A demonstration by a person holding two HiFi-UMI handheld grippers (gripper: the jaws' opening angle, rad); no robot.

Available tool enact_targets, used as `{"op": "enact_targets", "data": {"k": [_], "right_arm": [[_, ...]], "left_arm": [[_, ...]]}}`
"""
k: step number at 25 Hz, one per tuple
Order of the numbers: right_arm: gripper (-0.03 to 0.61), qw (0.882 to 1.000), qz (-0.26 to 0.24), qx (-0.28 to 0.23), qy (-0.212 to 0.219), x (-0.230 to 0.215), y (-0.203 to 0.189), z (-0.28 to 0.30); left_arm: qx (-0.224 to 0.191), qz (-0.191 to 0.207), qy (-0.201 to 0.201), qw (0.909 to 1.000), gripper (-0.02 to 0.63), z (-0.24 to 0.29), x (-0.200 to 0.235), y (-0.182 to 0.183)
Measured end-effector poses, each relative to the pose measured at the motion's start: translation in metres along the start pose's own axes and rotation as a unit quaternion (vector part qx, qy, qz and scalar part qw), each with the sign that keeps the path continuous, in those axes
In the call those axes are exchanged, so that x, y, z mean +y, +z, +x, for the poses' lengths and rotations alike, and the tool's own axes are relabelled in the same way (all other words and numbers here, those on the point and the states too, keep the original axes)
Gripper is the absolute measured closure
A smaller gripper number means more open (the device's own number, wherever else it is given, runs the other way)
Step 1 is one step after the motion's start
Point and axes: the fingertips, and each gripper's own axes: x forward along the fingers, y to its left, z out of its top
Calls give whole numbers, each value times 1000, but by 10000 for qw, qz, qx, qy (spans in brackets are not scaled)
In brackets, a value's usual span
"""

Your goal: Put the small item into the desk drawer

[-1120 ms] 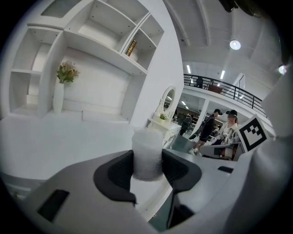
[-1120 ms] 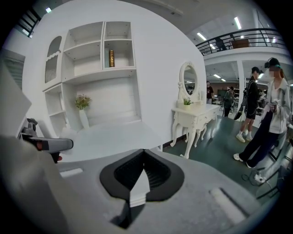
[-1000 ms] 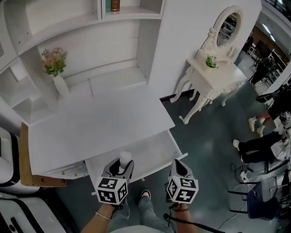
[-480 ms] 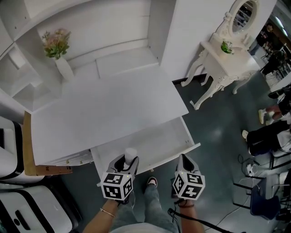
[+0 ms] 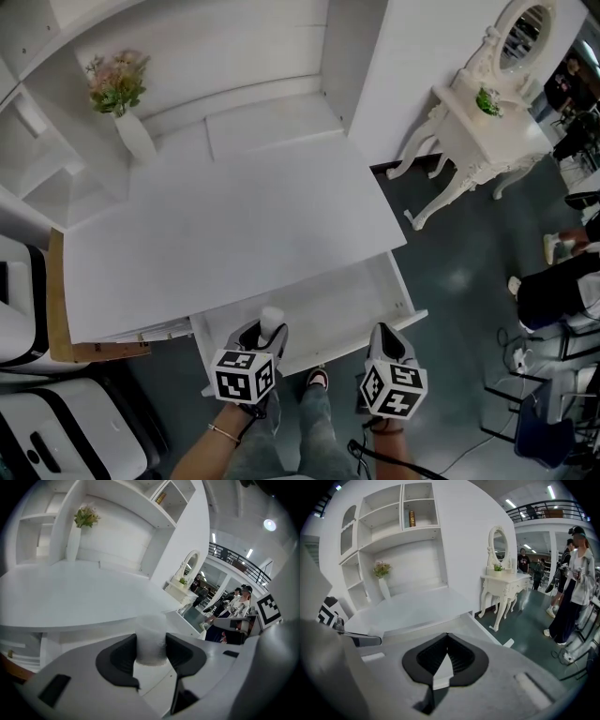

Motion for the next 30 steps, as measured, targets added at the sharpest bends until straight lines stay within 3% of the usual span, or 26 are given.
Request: {"op": "enact_targets", "data": {"k": [15, 30], "right_arm": [[574, 9997, 23, 137, 180, 16, 5, 45], [574, 9996, -38, 259, 112, 5, 0, 48]], "left_arm": [[854, -201, 375, 9954, 434, 59, 55, -27], [1102, -80, 822, 9905, 434, 87, 86, -45]]}}
